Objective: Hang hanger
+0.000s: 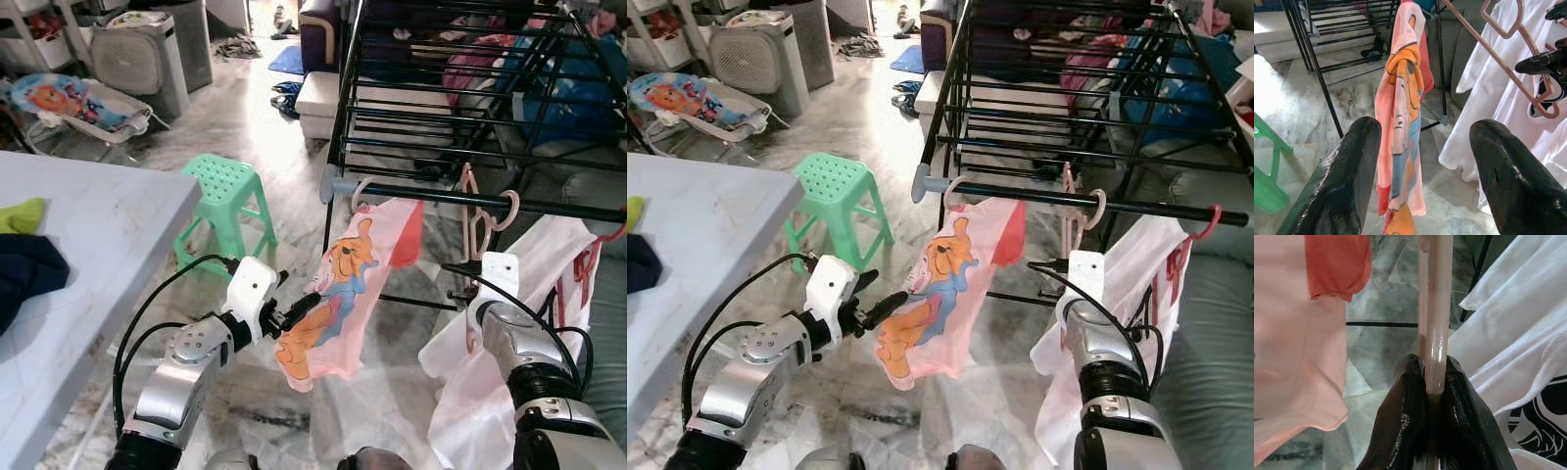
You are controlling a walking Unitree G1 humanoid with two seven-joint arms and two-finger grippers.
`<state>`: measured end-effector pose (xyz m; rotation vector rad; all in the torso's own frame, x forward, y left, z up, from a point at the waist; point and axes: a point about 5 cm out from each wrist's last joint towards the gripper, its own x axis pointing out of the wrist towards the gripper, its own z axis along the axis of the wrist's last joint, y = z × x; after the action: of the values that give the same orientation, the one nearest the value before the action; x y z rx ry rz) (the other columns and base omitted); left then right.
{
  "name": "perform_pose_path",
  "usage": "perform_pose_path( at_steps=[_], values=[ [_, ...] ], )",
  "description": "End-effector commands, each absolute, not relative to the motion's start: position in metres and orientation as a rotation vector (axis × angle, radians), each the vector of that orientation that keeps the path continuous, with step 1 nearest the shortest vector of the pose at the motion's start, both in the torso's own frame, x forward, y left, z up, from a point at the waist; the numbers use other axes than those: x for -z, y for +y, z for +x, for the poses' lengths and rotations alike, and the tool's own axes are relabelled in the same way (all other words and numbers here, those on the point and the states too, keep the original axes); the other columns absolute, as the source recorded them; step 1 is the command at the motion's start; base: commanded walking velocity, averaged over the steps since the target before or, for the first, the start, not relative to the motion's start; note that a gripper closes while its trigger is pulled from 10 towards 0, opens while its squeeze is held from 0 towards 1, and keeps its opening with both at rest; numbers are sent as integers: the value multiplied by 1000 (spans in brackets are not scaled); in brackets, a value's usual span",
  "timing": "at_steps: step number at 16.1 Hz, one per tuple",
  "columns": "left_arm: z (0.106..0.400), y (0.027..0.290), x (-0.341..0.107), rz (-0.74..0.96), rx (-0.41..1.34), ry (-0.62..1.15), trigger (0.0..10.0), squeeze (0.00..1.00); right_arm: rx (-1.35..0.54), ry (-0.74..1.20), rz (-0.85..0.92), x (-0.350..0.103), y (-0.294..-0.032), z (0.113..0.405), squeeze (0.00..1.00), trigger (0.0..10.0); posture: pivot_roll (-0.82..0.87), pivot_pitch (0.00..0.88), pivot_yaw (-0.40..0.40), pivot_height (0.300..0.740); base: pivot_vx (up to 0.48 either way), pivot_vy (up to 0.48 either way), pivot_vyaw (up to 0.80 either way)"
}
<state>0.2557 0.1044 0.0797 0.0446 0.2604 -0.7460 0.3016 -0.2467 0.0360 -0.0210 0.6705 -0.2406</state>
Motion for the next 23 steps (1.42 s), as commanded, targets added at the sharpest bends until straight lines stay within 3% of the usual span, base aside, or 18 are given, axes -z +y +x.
perform_pose_path(
  at_steps=[1, 2, 4, 13, 23],
  values=[
    [255, 103, -82, 64, 752, 255, 10000, 0, 233, 747, -12, -19, -243, 288, 0, 10000, -6, 25, -18, 740, 0, 0, 0],
    [256, 103, -82, 65, 753, 255, 10000, 0, 230, 749, -11, -18, -243, 287, 0, 10000, -6, 25, -18, 740, 0, 0, 0],
    [257, 103, -84, 64, 751, 250, 10000, 0, 220, 722, -9, -18, -241, 283, 1000, 10000, -11, 19, -16, 740, 0, 0, 0],
    [261, 102, -85, 75, 730, 236, 10000, 0, 295, 441, -147, -55, -242, 283, 1000, 10000, -15, 8, -21, 740, 0, 0, 0],
    [261, 98, -86, 102, 705, 202, 10000, 0, 394, 353, -183, -70, -240, 242, 1000, 10000, -28, 18, -18, 740, 0, 0, 0]
  ],
)
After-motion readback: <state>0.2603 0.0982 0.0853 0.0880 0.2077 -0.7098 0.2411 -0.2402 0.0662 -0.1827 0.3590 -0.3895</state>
